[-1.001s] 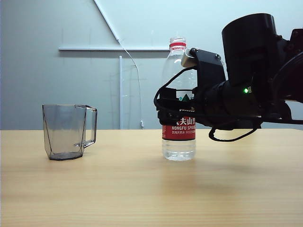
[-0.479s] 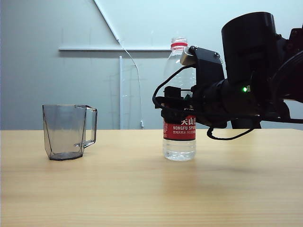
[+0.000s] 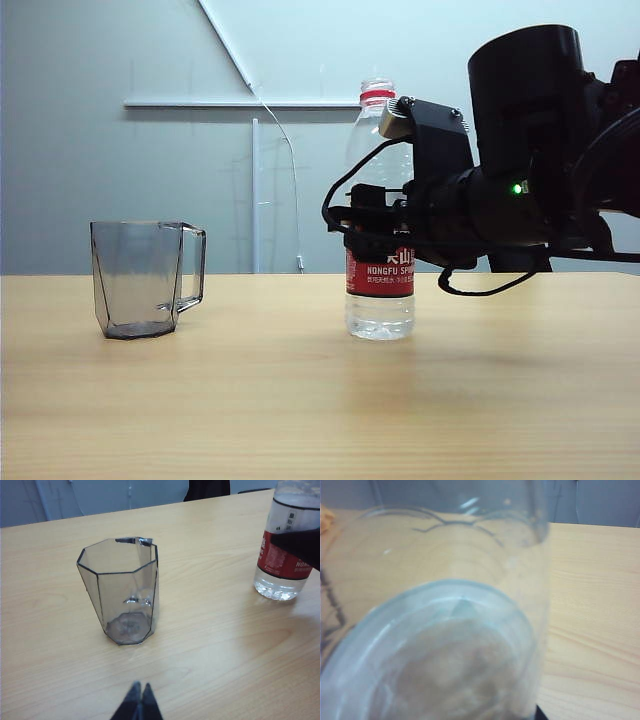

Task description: Pick up the mineral water bottle on the table and pour water into the mug until it's half full.

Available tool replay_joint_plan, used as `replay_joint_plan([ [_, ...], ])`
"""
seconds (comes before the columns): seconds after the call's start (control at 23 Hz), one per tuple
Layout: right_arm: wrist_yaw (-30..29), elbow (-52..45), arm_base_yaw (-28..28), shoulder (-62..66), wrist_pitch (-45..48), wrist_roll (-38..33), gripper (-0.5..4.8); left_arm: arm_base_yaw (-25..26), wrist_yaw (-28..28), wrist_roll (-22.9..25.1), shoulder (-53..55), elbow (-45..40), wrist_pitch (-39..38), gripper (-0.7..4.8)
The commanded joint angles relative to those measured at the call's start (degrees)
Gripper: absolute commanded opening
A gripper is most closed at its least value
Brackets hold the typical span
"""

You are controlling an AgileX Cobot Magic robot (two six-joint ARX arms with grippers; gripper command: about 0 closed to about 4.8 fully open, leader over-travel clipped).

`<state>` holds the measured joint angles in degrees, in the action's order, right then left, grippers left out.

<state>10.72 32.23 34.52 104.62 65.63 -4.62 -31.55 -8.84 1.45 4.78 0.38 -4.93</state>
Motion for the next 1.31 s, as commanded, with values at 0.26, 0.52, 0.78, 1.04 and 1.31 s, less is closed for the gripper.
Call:
replay_joint_plan([
  [0.26,-6.4,1.2,1.3,-2.4,1.8,7.5,2.60,3.4,0.0,-0.2,-0.4,0.1,0.7,-0.02],
  [0.52,-6.6,12.9,4.2,-4.0,-20.8,18.9,2.59,14.1,-0.1,-0.2,-2.5,0.1,0.7,-0.02],
  [0.78,-6.3,24.2,4.6,-3.5,-36.8,28.6,2.60,15.4,0.0,-0.2,-4.4,0.1,0.7,-0.02],
  [1.04,-6.2,28.9,4.7,-1.6,-40.6,34.1,2.60,15.3,0.0,-0.2,-4.4,0.1,0.7,-0.02],
  [1.31,-1.6,32.1,4.9,0.4,-41.9,39.8,2.60,15.3,0.0,-0.2,-4.4,0.1,0.7,-0.02],
])
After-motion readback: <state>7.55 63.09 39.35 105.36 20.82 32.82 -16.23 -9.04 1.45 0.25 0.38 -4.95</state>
